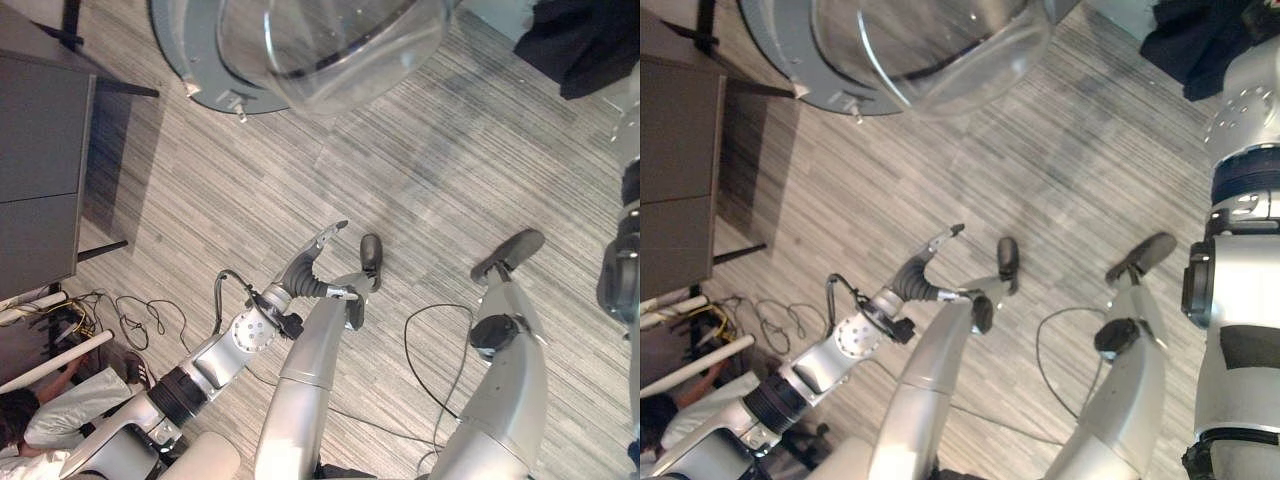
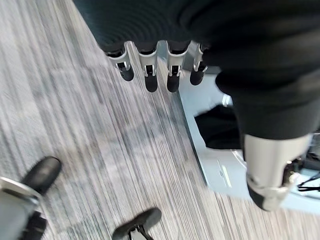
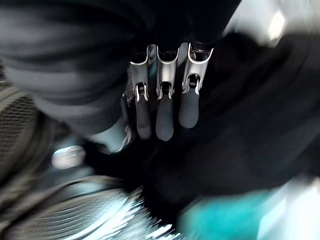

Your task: Grab the laundry basket,head to the washer,open it,put in the laundry and shut it.

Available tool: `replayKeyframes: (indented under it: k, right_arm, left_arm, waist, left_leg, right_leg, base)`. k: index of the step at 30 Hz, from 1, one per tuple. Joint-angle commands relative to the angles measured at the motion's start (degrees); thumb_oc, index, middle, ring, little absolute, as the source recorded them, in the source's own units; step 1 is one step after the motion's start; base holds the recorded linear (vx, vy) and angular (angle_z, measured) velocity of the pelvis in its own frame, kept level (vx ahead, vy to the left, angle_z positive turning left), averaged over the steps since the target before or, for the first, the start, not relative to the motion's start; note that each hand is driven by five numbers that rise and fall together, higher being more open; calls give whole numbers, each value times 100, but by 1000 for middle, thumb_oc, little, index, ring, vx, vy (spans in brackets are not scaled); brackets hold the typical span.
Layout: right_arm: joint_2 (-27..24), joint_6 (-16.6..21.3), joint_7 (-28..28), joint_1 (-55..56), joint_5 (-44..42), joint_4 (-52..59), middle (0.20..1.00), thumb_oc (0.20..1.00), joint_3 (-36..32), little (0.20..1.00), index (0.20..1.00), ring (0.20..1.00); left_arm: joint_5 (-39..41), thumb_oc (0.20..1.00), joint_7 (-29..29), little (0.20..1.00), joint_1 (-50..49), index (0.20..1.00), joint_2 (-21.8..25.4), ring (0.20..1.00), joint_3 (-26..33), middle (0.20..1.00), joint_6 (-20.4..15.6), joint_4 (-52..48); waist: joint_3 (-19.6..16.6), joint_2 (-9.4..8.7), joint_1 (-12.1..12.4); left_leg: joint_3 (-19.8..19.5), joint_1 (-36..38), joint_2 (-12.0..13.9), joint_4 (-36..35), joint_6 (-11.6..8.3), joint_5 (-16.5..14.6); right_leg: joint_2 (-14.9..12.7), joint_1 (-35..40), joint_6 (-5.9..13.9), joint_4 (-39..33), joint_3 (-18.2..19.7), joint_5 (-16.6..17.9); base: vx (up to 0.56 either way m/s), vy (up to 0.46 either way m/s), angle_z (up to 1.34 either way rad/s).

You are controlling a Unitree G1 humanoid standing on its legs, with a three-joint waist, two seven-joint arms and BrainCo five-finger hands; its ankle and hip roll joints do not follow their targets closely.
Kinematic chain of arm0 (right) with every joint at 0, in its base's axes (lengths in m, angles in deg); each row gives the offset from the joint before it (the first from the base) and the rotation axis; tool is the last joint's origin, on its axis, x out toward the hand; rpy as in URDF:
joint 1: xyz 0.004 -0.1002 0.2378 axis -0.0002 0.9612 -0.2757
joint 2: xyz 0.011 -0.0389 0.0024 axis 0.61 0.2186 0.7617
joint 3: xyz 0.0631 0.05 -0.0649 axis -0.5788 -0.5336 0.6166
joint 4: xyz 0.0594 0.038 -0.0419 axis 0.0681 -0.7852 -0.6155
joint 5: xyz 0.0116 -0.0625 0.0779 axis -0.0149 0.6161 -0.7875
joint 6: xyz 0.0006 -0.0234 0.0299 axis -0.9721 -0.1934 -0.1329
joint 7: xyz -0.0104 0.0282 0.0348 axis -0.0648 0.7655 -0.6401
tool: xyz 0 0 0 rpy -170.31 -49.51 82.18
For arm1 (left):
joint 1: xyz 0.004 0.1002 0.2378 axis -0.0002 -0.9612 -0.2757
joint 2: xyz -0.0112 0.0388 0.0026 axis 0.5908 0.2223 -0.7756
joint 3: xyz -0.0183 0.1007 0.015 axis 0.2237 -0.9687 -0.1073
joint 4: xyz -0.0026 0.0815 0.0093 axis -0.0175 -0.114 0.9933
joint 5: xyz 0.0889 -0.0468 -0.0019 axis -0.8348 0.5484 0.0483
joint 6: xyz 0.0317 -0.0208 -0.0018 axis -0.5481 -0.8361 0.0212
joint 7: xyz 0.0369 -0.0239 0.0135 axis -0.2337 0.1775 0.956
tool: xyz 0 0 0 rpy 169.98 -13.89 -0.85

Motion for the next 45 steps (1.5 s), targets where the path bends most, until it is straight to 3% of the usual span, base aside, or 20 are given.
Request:
replayKeyframes:
  k: [1, 5, 12, 27, 45]
  right_arm:
    - [-162, -362, 281, 621, 211, -292, 1000, 1000, 327, 1000, 1000, 1000]
    - [-179, -723, 536, 958, 280, -1183, 1000, 1000, 259, 1000, 1000, 1000]
    - [-340, -875, 995, 1542, 891, -1148, 1000, 1000, 611, 1000, 1000, 1000]
    - [-804, -656, 485, 725, 1117, -1075, 1000, 1000, 752, 1000, 1000, 1000]
    - [-619, -548, 437, -31, 401, -1072, 1000, 1000, 710, 1000, 1000, 1000]
  left_arm:
    - [-16, 1000, -37, 1000, -342, 1000, -153, 1000, 2, 1000, -175, -107]
    - [-214, 1000, -23, 1000, -290, 1000, -234, 1000, -34, 1000, -85, -73]
    - [-307, 1000, 33, 1000, -496, 1000, -182, 1000, 78, 1000, -108, -186]
    - [-127, 1000, -233, 1000, -276, 1000, -107, 1000, 232, 1000, -196, -509]
    - [211, 1000, -361, 1000, -327, 1000, 214, 1000, 521, 1000, -332, -799]
  waist:
    - [-259, 344, 115]
    - [-133, 420, 65]
    - [-78, 434, 34]
    - [63, 438, 67]
    - [-186, 415, 368]
  left_leg:
    - [-248, 58, -18, -877, -396, 83]
    - [-283, -31, 2, -896, -418, 128]
    - [-294, -93, 51, -917, -456, 186]
    - [-369, -548, -14, -985, -500, 342]
    - [-519, -1019, -182, -911, -506, 390]
  right_leg:
    - [-234, -1, 786, 1135, 259, -1613]
    - [-214, -119, 748, 1203, 281, -1678]
    - [-150, -234, 697, 1292, 290, -1770]
    - [-162, -781, 662, 1541, 412, -1956]
    - [-320, -1180, 546, 1952, 472, -2246]
  base:
    - [-1, -46, -2]
    - [0, -17, 0]
    - [6, -22, 1]
    - [14, -34, 4]
    - [12, -19, 8]
